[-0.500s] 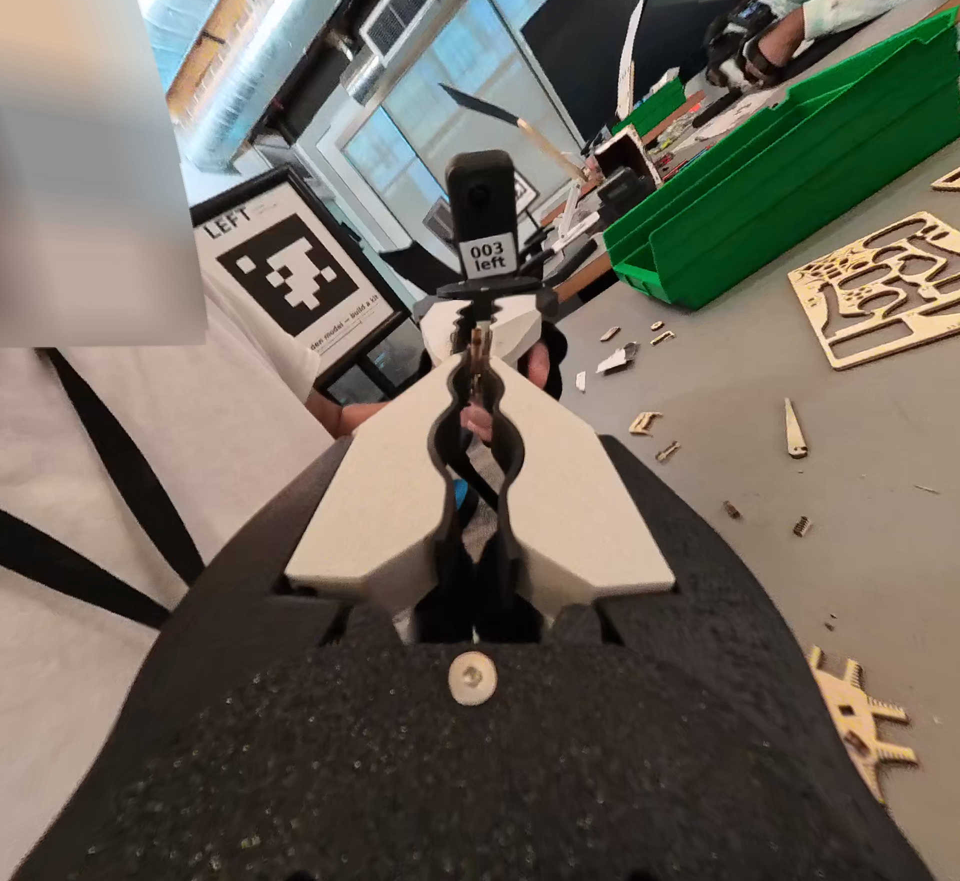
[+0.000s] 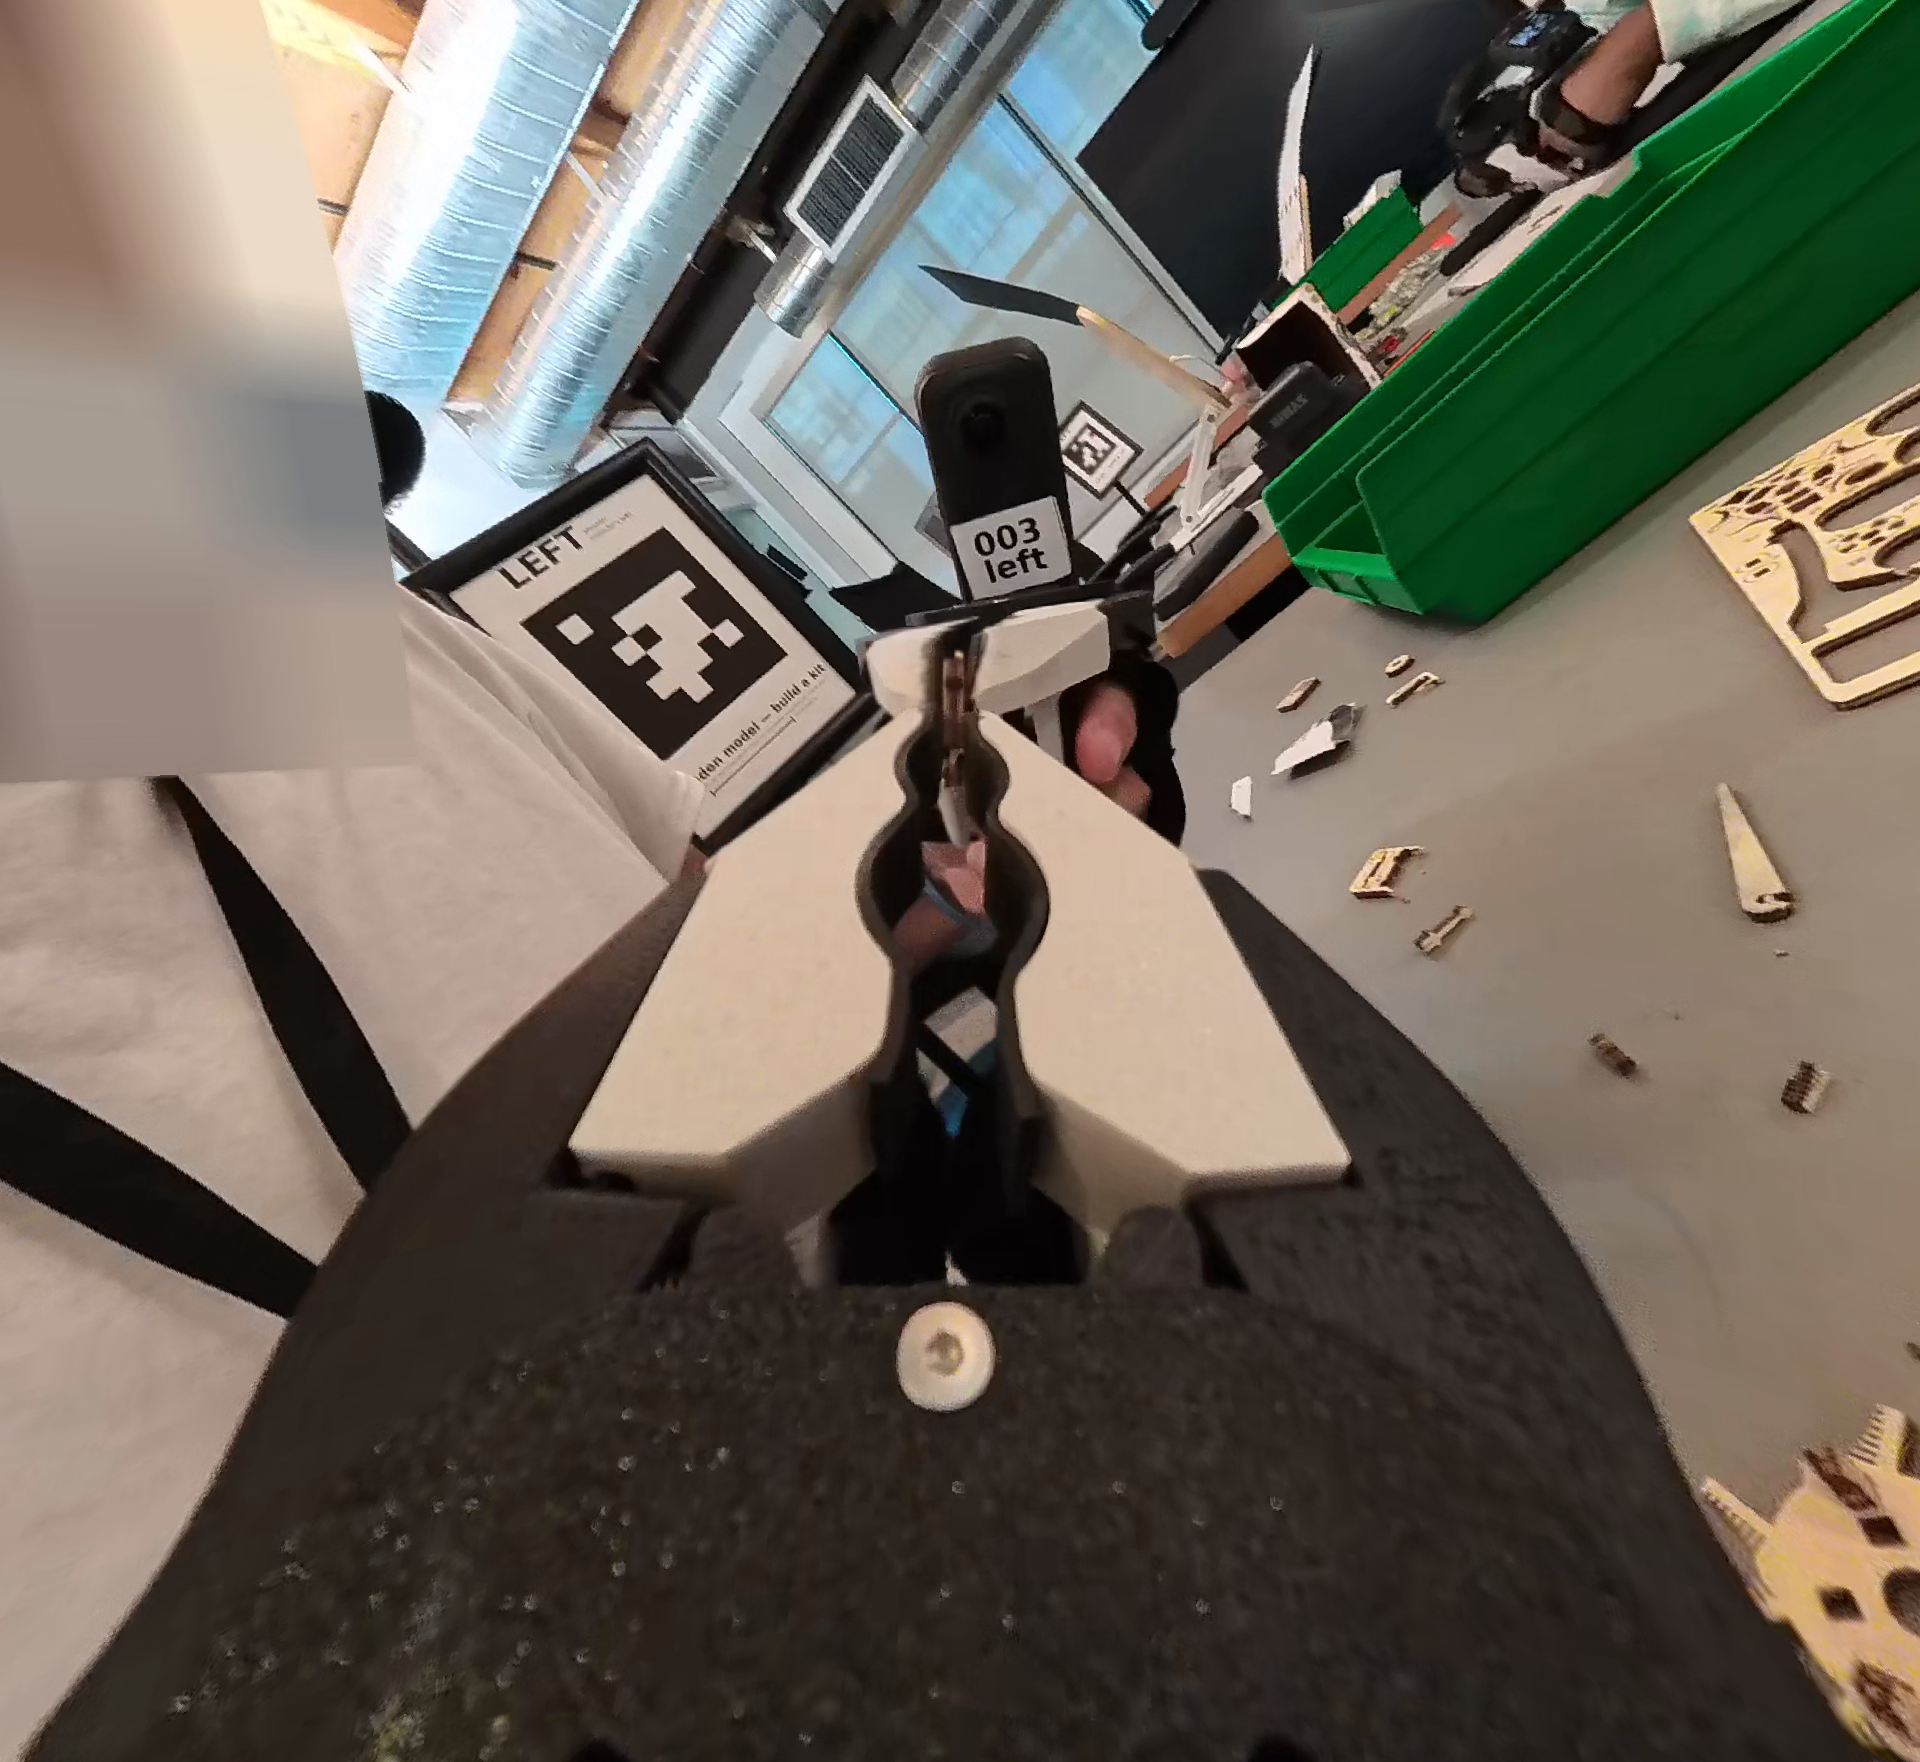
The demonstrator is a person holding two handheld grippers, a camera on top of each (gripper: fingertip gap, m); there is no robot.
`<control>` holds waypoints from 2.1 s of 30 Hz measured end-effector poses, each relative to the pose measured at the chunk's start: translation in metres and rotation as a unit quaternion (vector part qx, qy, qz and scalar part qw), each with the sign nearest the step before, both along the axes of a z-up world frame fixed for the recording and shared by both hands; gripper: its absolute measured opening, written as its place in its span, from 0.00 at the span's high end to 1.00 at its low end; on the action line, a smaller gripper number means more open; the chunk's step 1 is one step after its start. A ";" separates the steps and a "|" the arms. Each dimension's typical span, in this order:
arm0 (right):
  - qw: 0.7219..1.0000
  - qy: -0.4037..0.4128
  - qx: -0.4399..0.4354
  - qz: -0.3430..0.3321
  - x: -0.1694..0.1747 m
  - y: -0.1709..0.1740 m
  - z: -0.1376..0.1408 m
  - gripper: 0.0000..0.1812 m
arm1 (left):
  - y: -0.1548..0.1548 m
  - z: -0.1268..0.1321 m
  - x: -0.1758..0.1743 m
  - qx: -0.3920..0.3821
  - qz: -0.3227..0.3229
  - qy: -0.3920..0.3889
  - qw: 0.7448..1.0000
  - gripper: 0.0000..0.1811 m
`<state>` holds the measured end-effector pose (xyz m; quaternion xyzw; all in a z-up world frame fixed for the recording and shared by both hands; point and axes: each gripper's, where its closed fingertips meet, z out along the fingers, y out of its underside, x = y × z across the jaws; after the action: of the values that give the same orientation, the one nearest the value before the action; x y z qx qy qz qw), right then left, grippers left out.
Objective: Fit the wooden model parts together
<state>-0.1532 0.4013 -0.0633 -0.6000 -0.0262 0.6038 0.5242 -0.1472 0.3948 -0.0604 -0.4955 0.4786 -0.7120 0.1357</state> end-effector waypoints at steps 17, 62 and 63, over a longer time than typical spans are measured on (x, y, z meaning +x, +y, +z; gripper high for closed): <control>0.995 0.062 -0.021 -0.078 0.009 0.010 0.001 0.99 | 0.011 0.000 0.008 0.078 0.095 -0.013 0.992 1.00; 0.993 -0.099 -0.013 -0.068 0.003 0.007 -0.009 0.99 | 0.011 -0.007 0.002 0.062 0.051 0.020 0.997 0.99; 0.993 -0.094 -0.014 -0.067 0.003 0.007 -0.009 0.99 | 0.011 -0.007 0.002 0.060 0.051 0.018 0.997 0.99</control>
<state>-0.1500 0.4080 -0.0721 -0.6617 -0.0273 0.5085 0.5503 -0.1455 0.4053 -0.0669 -0.5230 0.4971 -0.6650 0.1927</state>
